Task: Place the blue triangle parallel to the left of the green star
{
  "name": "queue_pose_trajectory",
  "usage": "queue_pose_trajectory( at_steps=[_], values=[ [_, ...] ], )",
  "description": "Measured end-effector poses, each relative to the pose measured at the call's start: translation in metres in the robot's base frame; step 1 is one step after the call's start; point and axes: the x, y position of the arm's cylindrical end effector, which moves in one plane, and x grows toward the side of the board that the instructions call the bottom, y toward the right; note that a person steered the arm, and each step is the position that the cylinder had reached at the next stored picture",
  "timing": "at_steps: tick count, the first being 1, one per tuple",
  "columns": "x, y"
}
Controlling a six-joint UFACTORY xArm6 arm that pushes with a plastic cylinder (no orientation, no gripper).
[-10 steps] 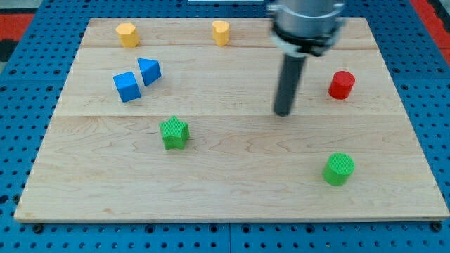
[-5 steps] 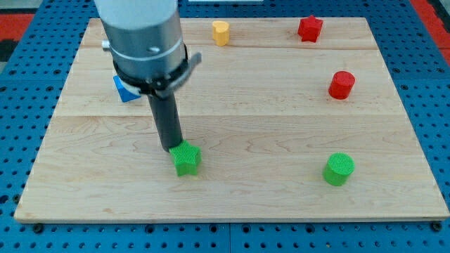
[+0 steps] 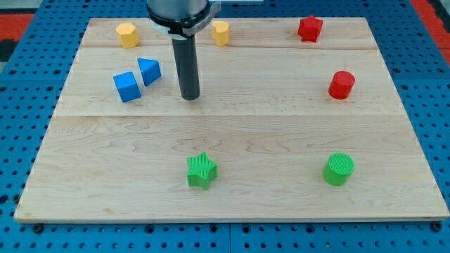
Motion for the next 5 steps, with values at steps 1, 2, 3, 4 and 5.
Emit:
queue_pose_trajectory(
  at_steps=[1,2,3,4,5],
  values=[
    [-0.035,-0.031],
    [-0.071,-0.037],
    [-0.1,-0.072],
    [-0.124,-0.114],
    [-0.106,-0.119]
  ],
)
